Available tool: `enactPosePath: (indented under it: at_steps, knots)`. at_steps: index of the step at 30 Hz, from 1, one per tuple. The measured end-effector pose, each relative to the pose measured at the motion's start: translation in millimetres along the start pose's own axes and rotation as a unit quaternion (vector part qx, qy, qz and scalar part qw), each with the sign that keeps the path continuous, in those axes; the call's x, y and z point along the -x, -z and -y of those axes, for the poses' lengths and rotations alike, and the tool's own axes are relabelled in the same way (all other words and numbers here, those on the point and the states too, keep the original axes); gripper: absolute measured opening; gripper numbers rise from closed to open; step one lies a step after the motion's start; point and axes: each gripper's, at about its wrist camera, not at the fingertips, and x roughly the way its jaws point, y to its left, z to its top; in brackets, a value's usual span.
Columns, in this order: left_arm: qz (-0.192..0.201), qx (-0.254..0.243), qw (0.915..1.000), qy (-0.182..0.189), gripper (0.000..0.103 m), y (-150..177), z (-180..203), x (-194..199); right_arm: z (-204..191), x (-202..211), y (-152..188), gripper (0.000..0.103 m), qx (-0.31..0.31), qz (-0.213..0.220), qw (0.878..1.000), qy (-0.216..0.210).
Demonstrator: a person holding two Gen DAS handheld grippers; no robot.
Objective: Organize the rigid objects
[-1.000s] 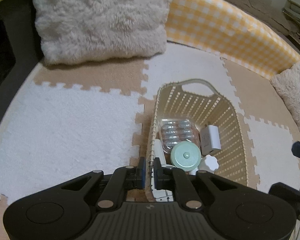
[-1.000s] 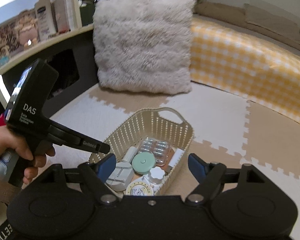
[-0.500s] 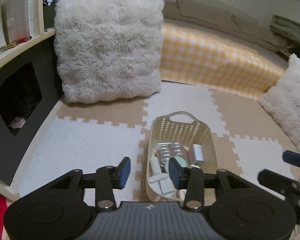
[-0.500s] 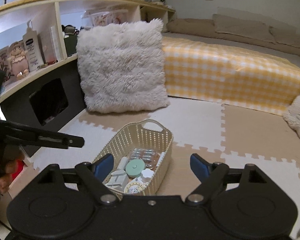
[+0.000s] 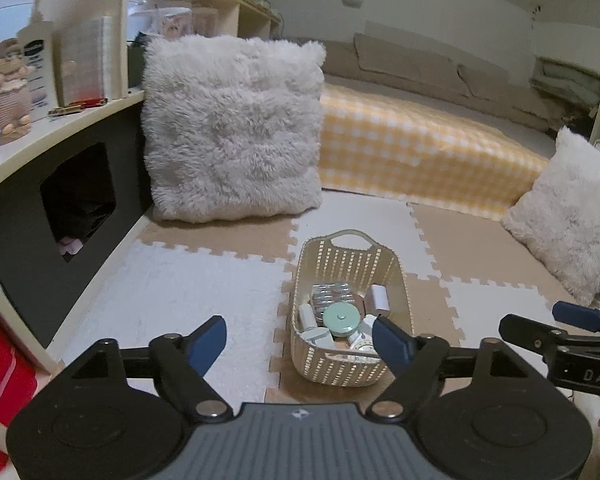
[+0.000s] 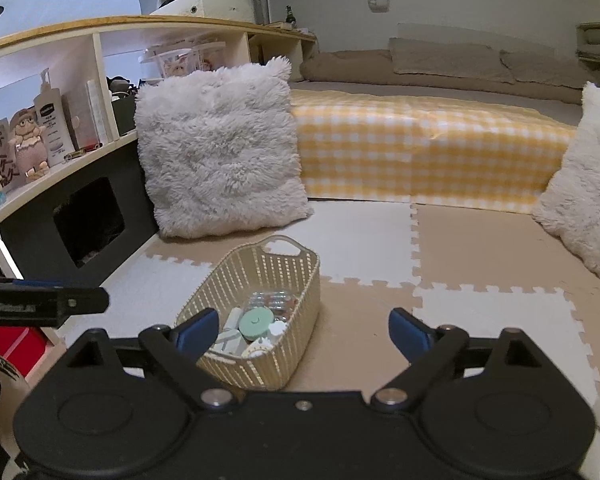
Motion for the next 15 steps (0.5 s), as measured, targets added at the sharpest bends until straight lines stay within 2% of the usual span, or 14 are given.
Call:
enactPosePath:
  at_steps: [7,15]
  knots:
    - [0.031,0.007,0.9993,-0.019,0.091,12.6,3.3,10.6,-0.8,12.8,5.3,0.097,-0.001,0.021,1.0,0.004]
    - [0.053,-0.025,0.9979,-0.028,0.101,20.8,13.5,17.5,1.1,19.8,12.0,0.101,0.003,0.028,0.999,0.032]
